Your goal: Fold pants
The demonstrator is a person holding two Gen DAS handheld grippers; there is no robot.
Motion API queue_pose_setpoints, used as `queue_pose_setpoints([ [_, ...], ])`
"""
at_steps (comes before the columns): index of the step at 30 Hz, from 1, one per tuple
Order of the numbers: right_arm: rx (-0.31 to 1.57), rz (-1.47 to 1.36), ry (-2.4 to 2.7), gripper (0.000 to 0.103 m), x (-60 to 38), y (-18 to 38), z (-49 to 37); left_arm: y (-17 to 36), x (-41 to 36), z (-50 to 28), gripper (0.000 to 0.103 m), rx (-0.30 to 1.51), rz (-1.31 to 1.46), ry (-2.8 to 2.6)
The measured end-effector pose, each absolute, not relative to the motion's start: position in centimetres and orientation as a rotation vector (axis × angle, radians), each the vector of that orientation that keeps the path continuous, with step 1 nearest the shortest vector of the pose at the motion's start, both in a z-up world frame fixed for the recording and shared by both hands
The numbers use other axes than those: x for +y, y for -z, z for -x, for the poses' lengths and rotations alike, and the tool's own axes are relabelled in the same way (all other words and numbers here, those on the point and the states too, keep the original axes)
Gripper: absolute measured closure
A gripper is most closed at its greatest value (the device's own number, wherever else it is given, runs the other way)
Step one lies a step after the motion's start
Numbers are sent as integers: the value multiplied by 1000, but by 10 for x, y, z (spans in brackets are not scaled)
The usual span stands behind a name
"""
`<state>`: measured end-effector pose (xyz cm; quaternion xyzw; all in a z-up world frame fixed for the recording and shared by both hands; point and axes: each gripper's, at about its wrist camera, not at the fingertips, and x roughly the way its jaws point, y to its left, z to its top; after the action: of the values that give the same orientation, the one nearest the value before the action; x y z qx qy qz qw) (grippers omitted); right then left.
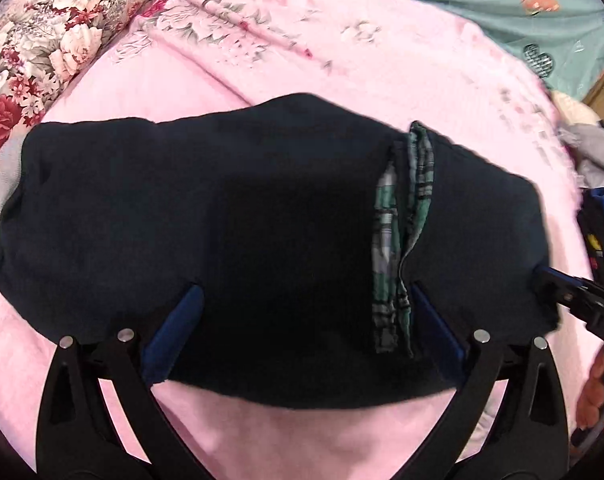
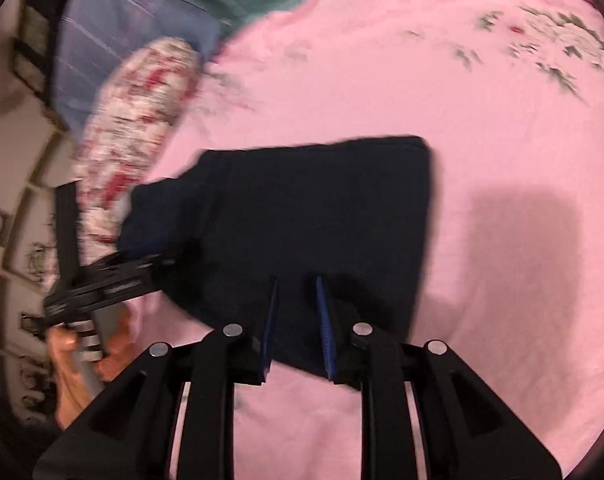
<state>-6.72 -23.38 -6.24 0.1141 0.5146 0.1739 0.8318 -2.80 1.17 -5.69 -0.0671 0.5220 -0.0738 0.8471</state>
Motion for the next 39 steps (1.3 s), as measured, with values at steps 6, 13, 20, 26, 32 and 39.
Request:
queue_pose_setpoints([
  [6, 1041, -287, -362, 72, -237, 52, 66, 22, 67, 52, 2, 1004, 328, 210],
  [13, 933, -366, -300, 57, -255, 35, 67, 24, 165, 77, 2, 963, 570, 16],
  [20, 892, -358, -282, 56, -240, 28, 57, 55, 222, 77, 11, 1008, 736, -87],
  [26, 927, -342, -288, 54, -232, 36, 54, 68, 236, 58, 30, 1035, 741, -119],
  [32, 920, -310, -289, 54, -226, 36, 54, 68, 234, 27, 52, 1082, 668, -167],
  [39, 917, -314, -294, 54, -226, 37, 54, 31, 196, 35, 87, 1012, 462, -214],
])
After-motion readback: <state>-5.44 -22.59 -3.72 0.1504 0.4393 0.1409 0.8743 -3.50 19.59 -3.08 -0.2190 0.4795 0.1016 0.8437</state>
